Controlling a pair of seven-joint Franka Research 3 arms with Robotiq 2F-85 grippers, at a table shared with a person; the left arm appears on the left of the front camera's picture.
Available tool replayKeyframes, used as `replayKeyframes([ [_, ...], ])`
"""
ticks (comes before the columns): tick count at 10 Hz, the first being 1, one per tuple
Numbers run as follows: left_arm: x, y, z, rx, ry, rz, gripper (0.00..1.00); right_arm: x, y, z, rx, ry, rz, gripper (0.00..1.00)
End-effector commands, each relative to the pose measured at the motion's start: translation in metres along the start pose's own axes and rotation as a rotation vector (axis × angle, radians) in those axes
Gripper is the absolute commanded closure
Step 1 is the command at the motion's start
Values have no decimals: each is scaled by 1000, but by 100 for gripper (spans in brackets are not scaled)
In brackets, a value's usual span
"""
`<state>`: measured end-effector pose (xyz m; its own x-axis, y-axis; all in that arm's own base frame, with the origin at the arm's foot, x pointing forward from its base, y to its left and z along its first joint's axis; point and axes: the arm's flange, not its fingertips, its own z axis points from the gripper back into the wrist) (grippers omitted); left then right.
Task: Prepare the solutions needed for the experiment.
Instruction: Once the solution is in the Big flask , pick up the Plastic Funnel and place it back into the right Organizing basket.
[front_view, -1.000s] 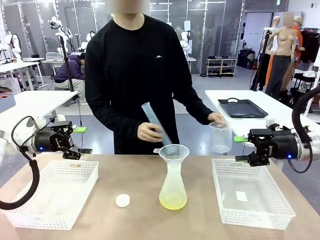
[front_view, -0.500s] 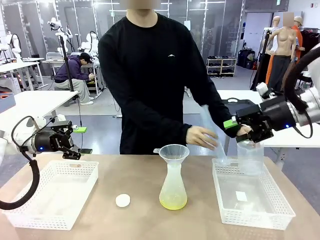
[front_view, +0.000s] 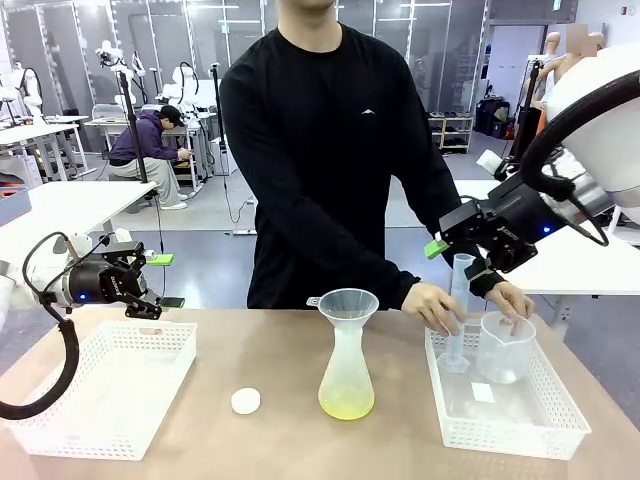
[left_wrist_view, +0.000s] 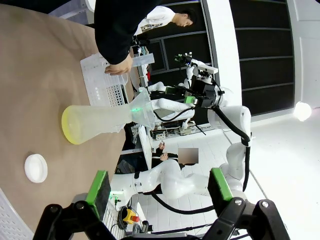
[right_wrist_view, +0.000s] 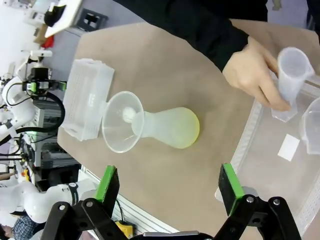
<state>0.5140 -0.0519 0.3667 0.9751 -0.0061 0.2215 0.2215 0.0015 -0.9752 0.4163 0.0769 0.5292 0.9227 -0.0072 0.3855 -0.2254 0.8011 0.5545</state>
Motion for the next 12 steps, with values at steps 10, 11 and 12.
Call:
replayKeyframes([
  [10,1,-2,-1,3,-1,3,0,10,34,-28,-79,60,13,0],
  [11,1,-2,-1,3,-1,3,0,13,45,-36,-114,63,3,0],
  [12,1,-2,-1,3,-1,3,0,15,56,-46,-135,94,-4,0],
])
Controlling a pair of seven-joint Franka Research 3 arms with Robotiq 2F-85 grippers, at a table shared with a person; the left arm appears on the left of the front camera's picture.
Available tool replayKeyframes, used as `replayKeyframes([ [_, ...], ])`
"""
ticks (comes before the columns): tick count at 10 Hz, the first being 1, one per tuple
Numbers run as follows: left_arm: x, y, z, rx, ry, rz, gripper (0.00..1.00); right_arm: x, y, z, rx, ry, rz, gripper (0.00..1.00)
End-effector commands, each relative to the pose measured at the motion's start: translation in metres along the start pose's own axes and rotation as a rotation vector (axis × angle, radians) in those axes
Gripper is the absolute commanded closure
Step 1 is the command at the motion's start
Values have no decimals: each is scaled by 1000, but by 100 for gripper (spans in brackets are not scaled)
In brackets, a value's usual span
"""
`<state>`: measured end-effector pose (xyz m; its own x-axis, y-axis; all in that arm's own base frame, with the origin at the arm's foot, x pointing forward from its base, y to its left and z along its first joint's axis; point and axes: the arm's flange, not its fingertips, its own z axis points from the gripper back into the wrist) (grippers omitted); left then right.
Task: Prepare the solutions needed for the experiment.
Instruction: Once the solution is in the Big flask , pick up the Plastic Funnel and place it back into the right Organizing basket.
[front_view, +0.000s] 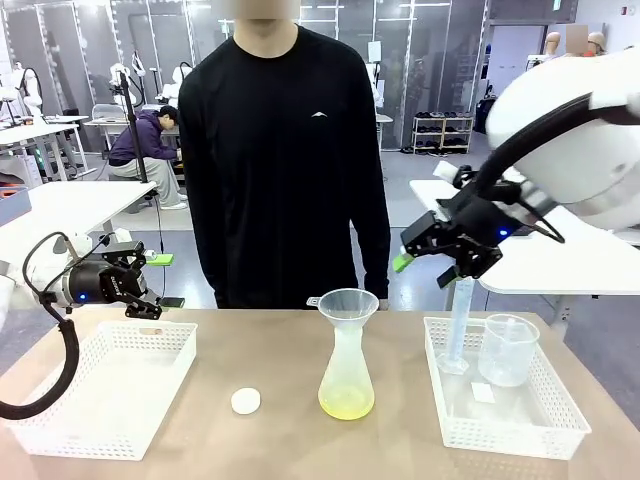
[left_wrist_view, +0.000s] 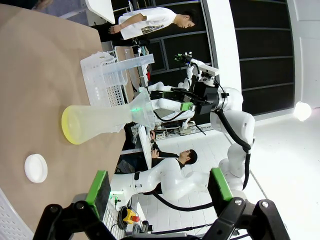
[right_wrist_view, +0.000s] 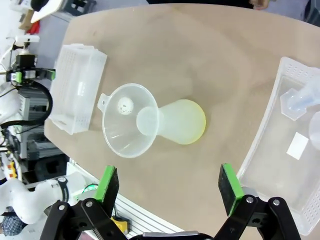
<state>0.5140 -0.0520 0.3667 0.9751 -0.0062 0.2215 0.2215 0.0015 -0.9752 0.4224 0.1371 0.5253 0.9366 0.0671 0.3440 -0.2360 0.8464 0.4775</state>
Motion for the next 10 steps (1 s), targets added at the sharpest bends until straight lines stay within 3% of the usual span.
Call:
replayKeyframes([
  [1,1,-2,-1,3,-1,3,0,15,23,-13,-95,42,-57,0],
  [5,1,-2,-1,3,-1,3,0,23,54,-46,-129,111,-111,0],
  [10,1,-2,-1,3,-1,3,0,29,58,-64,-176,84,-208,0],
])
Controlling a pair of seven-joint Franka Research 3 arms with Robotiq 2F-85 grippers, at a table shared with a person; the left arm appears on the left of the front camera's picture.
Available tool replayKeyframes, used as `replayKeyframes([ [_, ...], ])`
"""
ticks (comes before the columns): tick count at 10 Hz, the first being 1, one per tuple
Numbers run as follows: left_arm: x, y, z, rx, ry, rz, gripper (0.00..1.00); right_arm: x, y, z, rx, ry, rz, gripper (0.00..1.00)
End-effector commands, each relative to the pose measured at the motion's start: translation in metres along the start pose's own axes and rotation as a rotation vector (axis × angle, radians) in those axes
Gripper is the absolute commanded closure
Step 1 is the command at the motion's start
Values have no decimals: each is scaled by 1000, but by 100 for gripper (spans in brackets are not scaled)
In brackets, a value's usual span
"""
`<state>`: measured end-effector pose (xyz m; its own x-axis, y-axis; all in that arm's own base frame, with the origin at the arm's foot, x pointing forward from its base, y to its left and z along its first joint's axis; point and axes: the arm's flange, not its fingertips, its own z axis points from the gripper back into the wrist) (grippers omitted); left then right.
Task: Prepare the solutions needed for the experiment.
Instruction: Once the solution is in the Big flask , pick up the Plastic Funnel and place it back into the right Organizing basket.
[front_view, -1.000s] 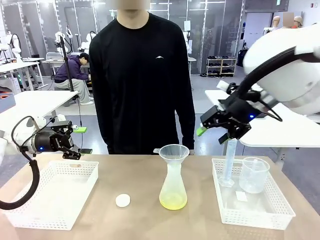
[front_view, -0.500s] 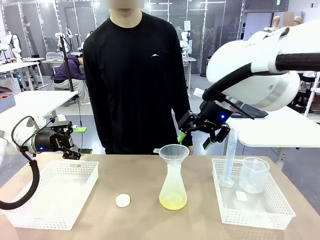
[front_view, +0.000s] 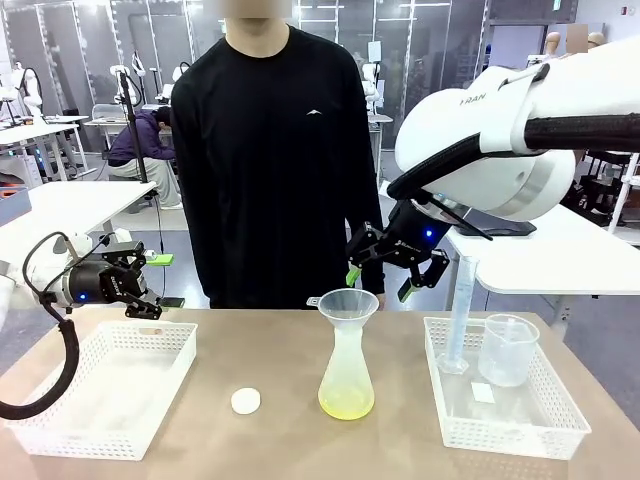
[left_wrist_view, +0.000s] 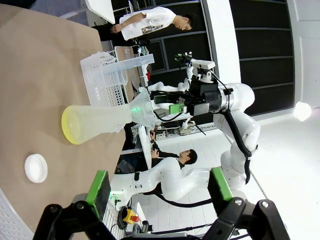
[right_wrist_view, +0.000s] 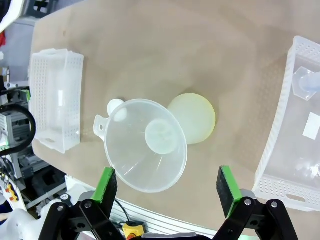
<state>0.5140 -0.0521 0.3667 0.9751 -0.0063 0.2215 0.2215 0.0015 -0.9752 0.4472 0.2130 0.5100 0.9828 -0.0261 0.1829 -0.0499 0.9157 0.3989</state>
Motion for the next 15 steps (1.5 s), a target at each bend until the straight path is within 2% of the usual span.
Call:
replayKeyframes([
  [1,1,-2,0,3,-1,2,0,7,8,-10,-29,-9,-65,0],
  [7,1,-2,0,3,-1,2,0,11,-10,-43,14,61,-140,0],
  [8,1,-2,0,3,-1,2,0,11,-12,-44,42,65,-150,18],
  [9,1,-2,0,3,-1,2,0,10,-13,-43,50,68,-175,18],
  [10,1,-2,0,3,-1,2,0,9,-14,-41,63,65,-173,36],
  [11,1,-2,0,3,-1,2,0,8,-15,-41,66,68,-176,37],
  [12,1,-2,0,3,-1,2,0,8,-17,-42,71,72,-186,55],
  [13,1,-2,0,3,-1,2,0,8,-19,-43,70,80,-195,56],
  [14,1,-2,0,3,-1,2,0,8,-21,-43,67,79,-199,73],
  [15,1,-2,0,3,-1,2,0,7,-21,-42,65,77,-200,74],
])
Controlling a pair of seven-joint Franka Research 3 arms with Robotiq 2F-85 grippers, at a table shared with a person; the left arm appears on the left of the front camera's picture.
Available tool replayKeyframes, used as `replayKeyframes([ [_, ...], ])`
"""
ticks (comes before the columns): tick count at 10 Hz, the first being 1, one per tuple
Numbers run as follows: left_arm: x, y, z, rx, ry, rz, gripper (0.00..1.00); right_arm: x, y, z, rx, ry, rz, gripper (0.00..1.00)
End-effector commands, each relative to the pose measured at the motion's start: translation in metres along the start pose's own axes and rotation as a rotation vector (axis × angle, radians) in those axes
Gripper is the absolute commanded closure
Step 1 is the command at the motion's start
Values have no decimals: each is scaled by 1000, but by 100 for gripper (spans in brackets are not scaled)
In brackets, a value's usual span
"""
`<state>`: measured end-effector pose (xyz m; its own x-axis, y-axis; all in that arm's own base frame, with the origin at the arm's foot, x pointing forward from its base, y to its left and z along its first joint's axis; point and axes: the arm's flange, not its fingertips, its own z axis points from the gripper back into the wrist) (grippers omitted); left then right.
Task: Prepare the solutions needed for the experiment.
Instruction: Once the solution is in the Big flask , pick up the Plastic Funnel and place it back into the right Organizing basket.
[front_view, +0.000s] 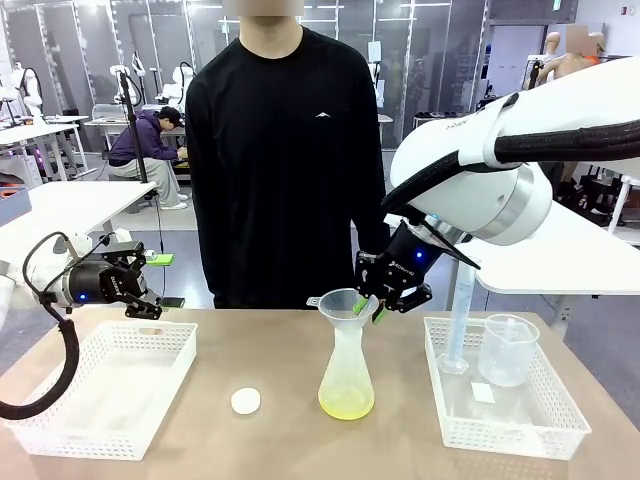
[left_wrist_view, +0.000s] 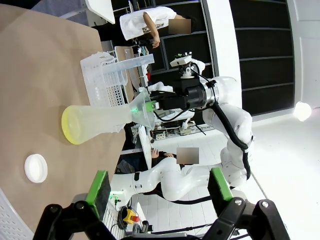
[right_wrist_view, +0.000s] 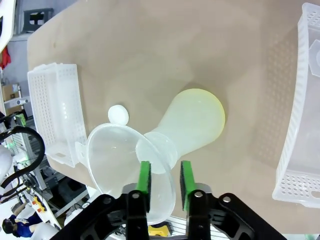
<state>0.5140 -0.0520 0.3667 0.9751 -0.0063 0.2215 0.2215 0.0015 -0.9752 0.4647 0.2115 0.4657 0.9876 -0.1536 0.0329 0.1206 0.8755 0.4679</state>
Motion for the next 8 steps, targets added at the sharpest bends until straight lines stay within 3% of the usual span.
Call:
replayKeyframes([
  [1,1,-2,0,3,-1,3,0,-1,-2,0,6,4,-19,92],
  [2,1,-2,0,3,-1,3,0,-1,-2,0,2,9,-18,93],
  [3,1,-2,0,3,-1,3,0,-1,-3,0,-18,16,-20,100],
  [8,1,-2,0,3,-1,3,0,-4,-3,9,13,-11,-8,100],
])
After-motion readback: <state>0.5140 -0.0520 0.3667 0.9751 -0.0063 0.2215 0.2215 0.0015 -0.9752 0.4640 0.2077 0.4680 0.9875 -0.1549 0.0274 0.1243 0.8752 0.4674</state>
